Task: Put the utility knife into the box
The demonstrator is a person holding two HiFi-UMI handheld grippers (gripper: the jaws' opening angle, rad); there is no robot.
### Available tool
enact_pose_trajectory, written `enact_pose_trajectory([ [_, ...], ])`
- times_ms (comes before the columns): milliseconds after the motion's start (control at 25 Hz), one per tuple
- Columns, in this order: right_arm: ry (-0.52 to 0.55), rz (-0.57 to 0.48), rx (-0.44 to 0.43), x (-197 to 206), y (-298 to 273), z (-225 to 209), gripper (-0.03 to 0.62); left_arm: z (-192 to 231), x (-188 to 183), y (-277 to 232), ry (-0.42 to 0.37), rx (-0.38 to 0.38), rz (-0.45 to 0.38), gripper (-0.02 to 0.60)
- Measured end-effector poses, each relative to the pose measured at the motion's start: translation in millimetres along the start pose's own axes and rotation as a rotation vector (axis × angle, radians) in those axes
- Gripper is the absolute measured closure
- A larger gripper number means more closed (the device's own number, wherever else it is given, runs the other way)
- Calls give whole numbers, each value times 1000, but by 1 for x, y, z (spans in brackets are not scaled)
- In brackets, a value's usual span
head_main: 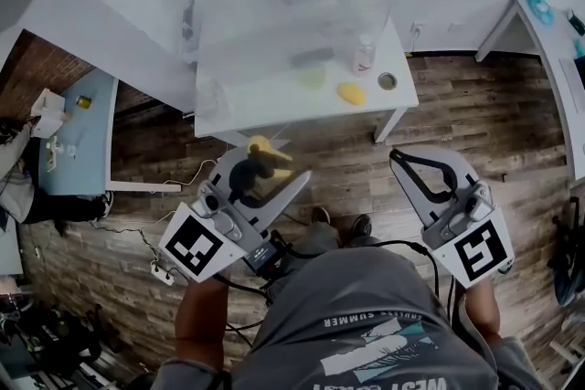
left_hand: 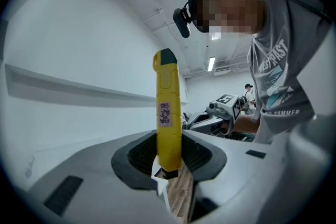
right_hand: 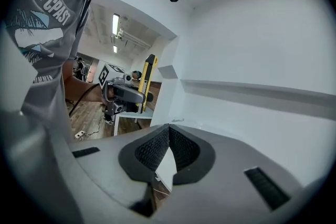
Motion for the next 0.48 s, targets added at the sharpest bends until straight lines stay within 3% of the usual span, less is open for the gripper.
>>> enact_pose_trajectory([
  [480, 26, 2, 77, -25, -85, -21, 583, 97, 29, 1, -5, 65, -57, 451],
])
Point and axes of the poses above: the fingertips, and each gripper's own axes: y backward along the fingers, z to its left, x out of its underside, the point moved 9 cm from there along y, backward along the fingers, and after that the axes turned 13 degrees about -y, right-handed, at the moved point
